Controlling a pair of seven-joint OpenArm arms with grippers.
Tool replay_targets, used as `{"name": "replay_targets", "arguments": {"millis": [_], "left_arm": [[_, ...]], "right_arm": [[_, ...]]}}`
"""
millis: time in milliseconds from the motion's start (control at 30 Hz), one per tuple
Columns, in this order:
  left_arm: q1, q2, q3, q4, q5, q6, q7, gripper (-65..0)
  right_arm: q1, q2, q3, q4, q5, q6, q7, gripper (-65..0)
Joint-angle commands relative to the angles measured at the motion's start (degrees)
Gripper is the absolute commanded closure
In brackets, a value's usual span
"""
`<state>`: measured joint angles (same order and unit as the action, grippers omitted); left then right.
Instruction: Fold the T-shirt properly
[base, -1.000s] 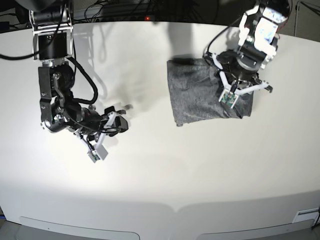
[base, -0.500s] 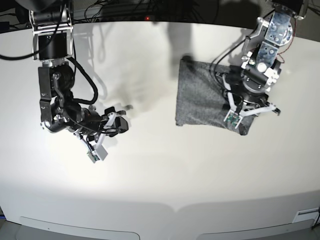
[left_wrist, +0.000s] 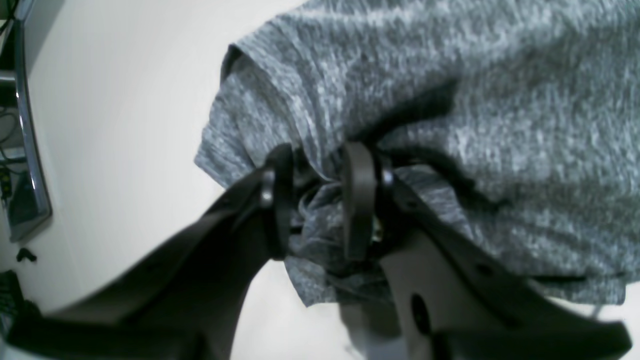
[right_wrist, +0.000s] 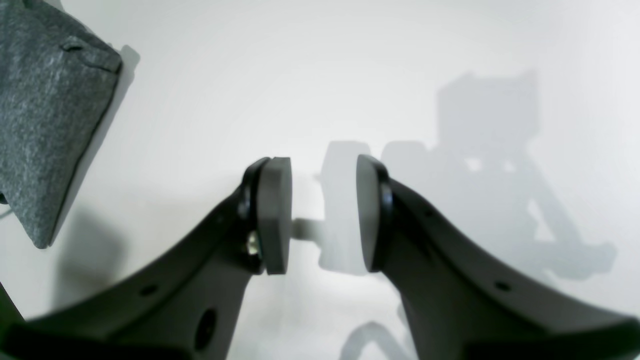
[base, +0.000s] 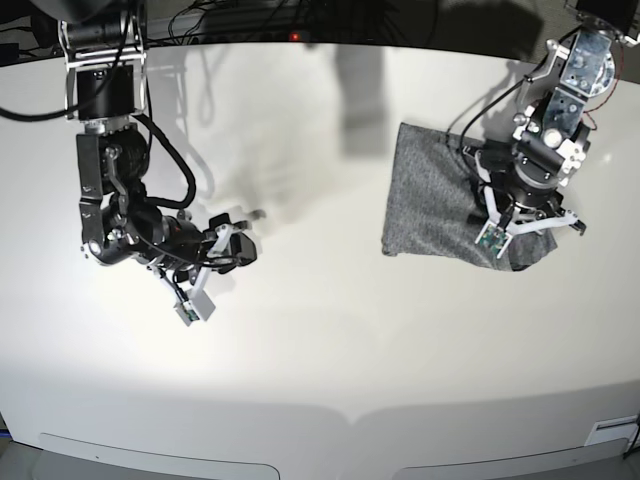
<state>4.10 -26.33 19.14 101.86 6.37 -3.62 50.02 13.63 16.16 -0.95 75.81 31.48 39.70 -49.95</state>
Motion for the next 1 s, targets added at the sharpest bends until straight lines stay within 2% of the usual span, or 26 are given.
{"name": "replay_targets", "arguments": {"millis": [0,167,300,367,533,667,967], "left_arm": [[-0.8,-0.5,-0.3,1.0,1.4,0.3,0.0,-16.1],[-0.8,-0.5,-0.3,4.0,2.6,0.4,0.8,-16.1],[-0.6,-0.5,-0.3,11.5,2.3,0.4,8.2,-16.1],[0.1,-0.5,-0.3,15.1,0.3,0.4,10.6,-16.1],[5.7,-0.5,-0.3,15.8,-9.5,0.3,2.5,-16.1],[8.6,-0.2,-0.3,15.8,-8.6,0.1,1.7,-16.1],[8.7,0.5,-0.3,12.3,-7.2,0.4,-1.2,-16.1]], "right_arm": [[1.4,0.5,0.2,1.1,0.7,0.3,0.9,-22.2],[1.4,-0.3,0.2,1.1,0.7,0.3,1.1,-22.2],[1.4,-2.4,0.2,1.1,0.7,0.3,1.1,-22.2],[1.4,-3.3,0.2,1.1,0.5,0.3,1.1,-22.2],[1.4,-4.6,0.2,1.1,0.5,0.3,1.0,-22.2],[1.4,-4.6,0.2,1.1,0.4,0.3,0.9,-22.2],[1.4,-4.6,0.2,1.1,0.5,0.3,-0.2,-22.2]]}}
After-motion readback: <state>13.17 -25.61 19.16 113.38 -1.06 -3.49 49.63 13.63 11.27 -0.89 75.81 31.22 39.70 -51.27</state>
